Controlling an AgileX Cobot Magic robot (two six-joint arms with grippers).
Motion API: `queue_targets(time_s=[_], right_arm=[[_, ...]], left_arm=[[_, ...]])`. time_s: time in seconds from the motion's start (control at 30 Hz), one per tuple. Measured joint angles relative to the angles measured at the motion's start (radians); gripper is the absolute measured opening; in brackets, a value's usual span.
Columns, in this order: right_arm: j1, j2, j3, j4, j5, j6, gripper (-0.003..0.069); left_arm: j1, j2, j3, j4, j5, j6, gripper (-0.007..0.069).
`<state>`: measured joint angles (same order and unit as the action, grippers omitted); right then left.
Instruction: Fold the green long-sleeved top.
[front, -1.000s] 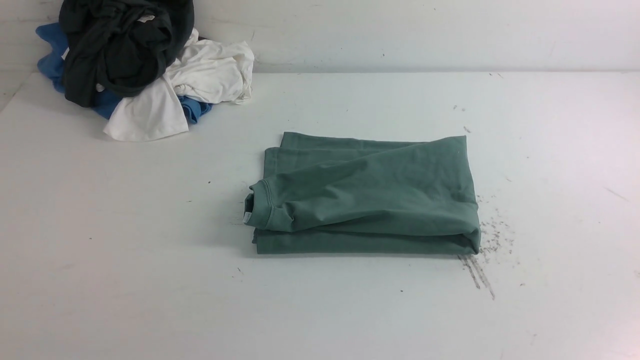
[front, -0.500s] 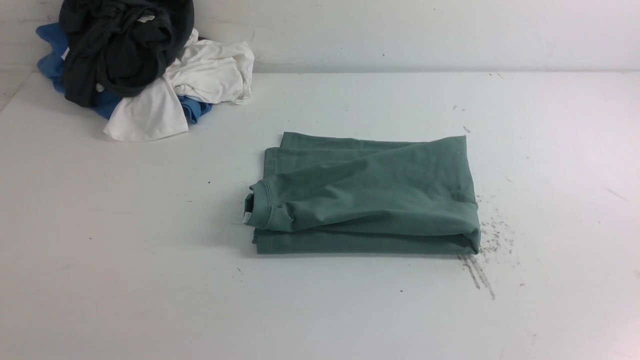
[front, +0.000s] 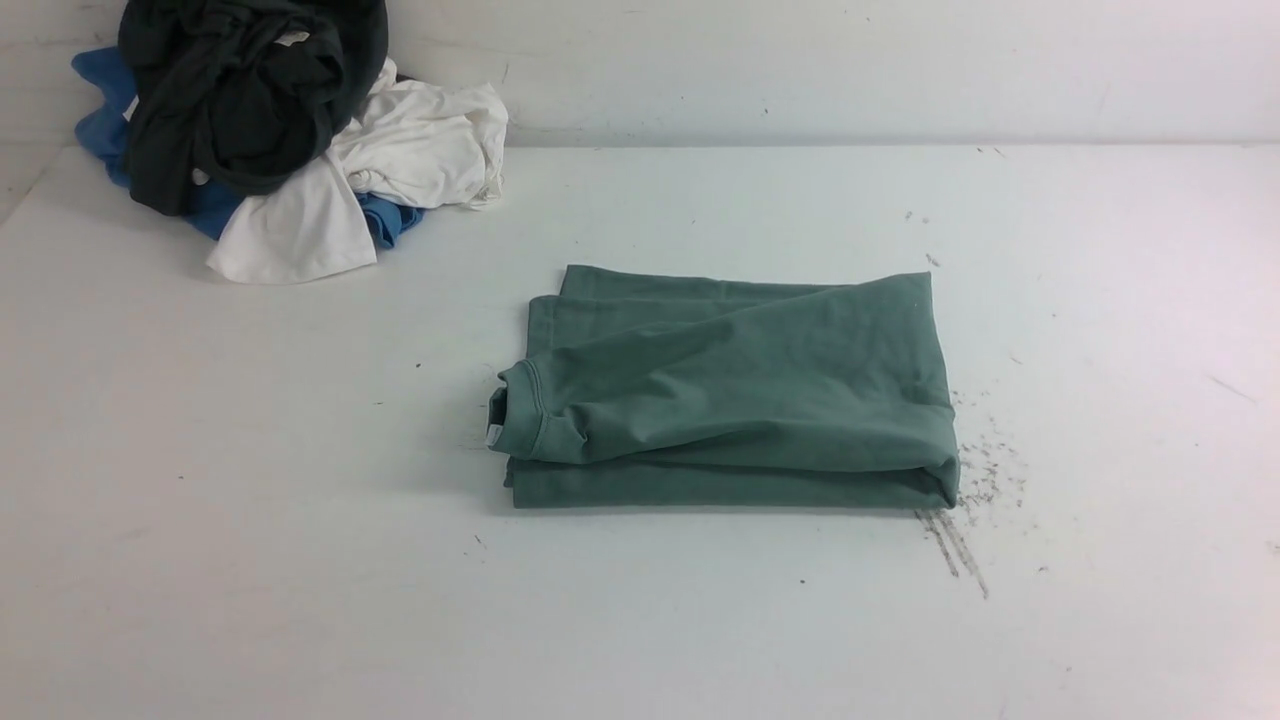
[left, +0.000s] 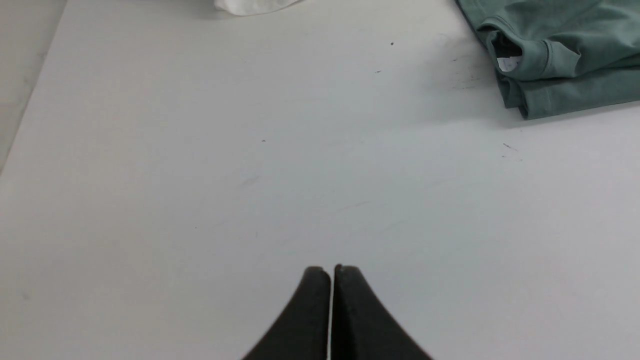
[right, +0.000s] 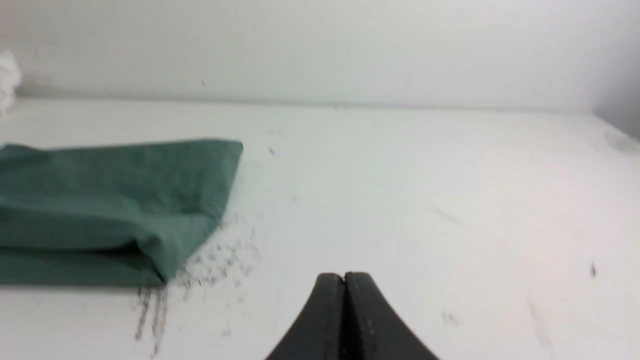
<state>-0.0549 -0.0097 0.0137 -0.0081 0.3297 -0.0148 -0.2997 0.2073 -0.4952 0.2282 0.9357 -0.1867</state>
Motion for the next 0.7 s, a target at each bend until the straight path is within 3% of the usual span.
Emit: queue_targets(time_s=[0.13, 0.7], right_arm=[[0.001, 0.0, 0.011, -0.009, 0.027, 0.052, -0.0014], [0.032, 0.0, 0.01, -0.009, 0.033, 0.058, -0.0014]], left_arm=[[0.0, 0.0, 0.0, 0.0, 0.0, 0.0, -0.0008], [0.0, 0.0, 0.0, 0.0, 0.0, 0.0, -0.0008]])
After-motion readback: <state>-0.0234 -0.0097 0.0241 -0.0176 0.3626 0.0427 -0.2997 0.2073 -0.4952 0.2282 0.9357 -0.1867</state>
